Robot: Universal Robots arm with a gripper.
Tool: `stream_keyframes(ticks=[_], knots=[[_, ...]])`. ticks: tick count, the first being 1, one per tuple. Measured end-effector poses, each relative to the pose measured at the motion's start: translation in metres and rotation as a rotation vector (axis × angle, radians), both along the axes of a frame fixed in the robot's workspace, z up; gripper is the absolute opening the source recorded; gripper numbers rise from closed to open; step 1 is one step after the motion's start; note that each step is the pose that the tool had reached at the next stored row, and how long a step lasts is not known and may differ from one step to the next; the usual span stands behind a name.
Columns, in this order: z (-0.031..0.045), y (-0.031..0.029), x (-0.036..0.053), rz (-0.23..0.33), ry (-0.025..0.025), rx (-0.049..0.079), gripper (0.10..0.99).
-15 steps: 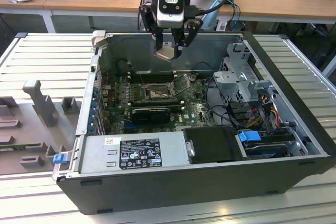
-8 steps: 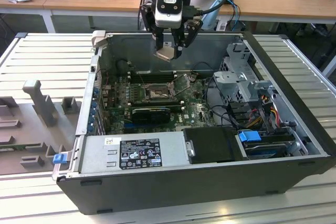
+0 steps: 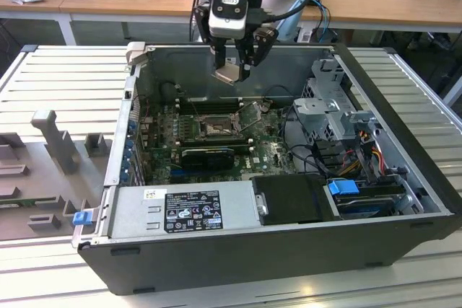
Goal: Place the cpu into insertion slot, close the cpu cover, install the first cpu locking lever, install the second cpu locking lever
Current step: 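Place the cpu into insertion slot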
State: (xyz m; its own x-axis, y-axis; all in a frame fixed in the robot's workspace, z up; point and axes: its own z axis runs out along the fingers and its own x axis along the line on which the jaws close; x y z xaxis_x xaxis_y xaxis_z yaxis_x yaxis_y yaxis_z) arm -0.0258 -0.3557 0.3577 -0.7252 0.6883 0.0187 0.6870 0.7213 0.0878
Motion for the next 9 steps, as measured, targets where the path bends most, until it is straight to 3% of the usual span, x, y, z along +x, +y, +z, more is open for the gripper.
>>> stream_keyframes(ticks=[9], knots=[[-0.0001,0.0,0.0,-0.055,0.0,0.0,0.529]])
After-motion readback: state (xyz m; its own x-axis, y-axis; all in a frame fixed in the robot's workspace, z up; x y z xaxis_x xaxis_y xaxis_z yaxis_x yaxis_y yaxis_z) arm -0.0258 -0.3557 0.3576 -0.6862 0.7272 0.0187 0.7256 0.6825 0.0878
